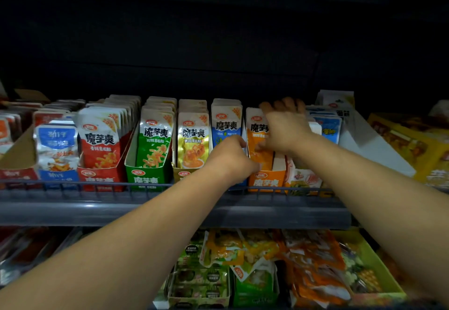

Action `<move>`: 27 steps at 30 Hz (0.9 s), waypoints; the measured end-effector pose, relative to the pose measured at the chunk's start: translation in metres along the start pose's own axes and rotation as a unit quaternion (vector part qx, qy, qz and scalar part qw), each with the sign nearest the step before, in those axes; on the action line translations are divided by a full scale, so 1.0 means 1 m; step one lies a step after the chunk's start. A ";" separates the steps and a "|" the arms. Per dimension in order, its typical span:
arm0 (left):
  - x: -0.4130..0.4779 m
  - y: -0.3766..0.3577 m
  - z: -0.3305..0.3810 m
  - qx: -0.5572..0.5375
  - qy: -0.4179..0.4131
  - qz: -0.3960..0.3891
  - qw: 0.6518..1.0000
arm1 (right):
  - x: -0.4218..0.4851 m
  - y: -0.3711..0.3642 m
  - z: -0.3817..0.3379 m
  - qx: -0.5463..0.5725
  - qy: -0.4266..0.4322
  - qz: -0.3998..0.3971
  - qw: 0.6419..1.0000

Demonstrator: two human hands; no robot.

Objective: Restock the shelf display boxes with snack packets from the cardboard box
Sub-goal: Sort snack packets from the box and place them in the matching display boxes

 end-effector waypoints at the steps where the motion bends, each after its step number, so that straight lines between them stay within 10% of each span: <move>1: 0.000 0.000 0.000 -0.001 0.001 0.001 1.000 | 0.001 0.003 0.003 0.015 0.005 -0.020 1.000; 27: 0.005 0.000 -0.007 0.020 -0.006 0.015 1.000 | 0.006 0.001 -0.002 -0.007 0.002 -0.043 0.999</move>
Point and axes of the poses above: each hand's wrist, its own x-axis towards the middle knuckle, its own y-axis out of the back of the hand, z = x × y, the point moved 1 cm from there along x, towards the middle knuckle, and after that the axes turned 13 degrees about -y, right-handed, at the moved point
